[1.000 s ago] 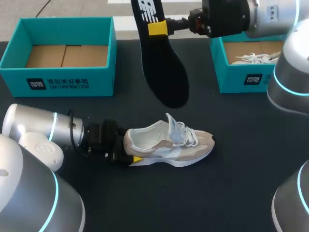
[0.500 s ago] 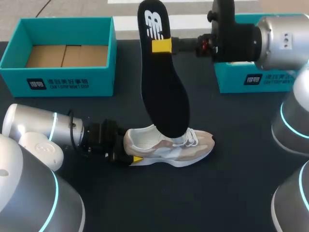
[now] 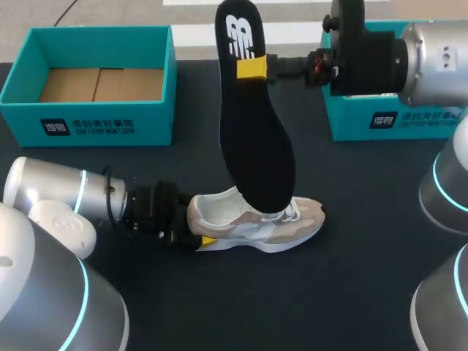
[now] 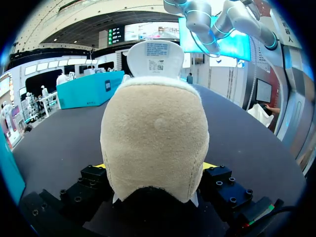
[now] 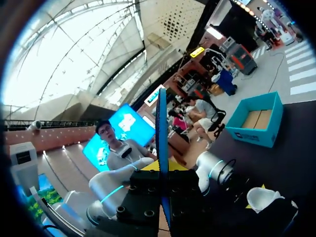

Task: Take the shoe out of the shoebox, open the shoe tongue, remove and reinsert the insole, then place the shoe into the shoebox

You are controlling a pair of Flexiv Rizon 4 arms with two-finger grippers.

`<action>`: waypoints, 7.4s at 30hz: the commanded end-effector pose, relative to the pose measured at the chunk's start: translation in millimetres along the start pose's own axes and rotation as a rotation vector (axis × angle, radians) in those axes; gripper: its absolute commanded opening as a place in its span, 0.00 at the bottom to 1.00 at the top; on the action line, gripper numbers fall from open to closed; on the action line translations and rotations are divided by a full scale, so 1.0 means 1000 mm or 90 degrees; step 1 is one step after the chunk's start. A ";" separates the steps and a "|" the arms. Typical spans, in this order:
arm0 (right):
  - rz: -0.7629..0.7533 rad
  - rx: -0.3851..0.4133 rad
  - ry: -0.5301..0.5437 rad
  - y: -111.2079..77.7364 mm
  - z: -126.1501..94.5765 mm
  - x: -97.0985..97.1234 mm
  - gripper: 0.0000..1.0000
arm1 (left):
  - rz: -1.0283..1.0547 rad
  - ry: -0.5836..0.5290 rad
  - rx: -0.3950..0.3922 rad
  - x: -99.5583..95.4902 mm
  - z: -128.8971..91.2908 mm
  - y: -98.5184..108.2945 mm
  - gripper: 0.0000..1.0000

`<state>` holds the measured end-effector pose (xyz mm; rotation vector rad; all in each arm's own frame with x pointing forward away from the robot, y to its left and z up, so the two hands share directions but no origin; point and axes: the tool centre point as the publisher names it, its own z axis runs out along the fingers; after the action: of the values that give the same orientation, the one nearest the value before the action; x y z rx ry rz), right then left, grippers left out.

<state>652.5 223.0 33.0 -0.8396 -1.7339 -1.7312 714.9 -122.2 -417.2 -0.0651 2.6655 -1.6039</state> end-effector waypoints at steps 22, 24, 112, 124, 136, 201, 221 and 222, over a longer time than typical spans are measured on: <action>0.117 -0.095 0.018 -0.037 0.003 0.029 0.00 | 0.000 0.000 -0.002 0.001 0.000 0.001 0.00; 0.122 -0.095 0.012 -0.037 -0.001 0.031 0.00 | 0.000 0.000 -0.002 0.001 0.000 0.001 0.00; 0.130 -0.063 -0.007 -0.012 -0.015 0.000 0.00 | 0.010 0.010 -0.015 0.004 -0.014 -0.012 1.00; 0.086 -0.059 -0.020 -0.012 -0.016 0.001 0.00 | 0.010 0.006 -0.032 0.001 -0.022 -0.016 1.00; 0.030 -0.054 -0.028 -0.014 -0.015 0.005 0.00 | -0.005 0.009 -0.042 -0.004 -0.028 -0.017 1.00; 0.030 -0.054 -0.028 -0.014 -0.015 0.005 0.00 | 0.073 -0.030 -0.359 -0.009 -0.075 -0.066 1.00; 0.030 -0.054 -0.028 -0.014 -0.015 0.005 0.00 | 0.022 0.007 -0.626 -0.020 -0.077 -0.092 1.00; 0.030 -0.054 -0.028 -0.014 -0.015 0.005 0.00 | 0.020 0.008 -0.628 -0.021 -0.077 -0.092 1.00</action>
<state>637.0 204.6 27.4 -0.9477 -1.6632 -1.7803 730.1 -91.9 -302.1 -0.0247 3.0953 -0.4152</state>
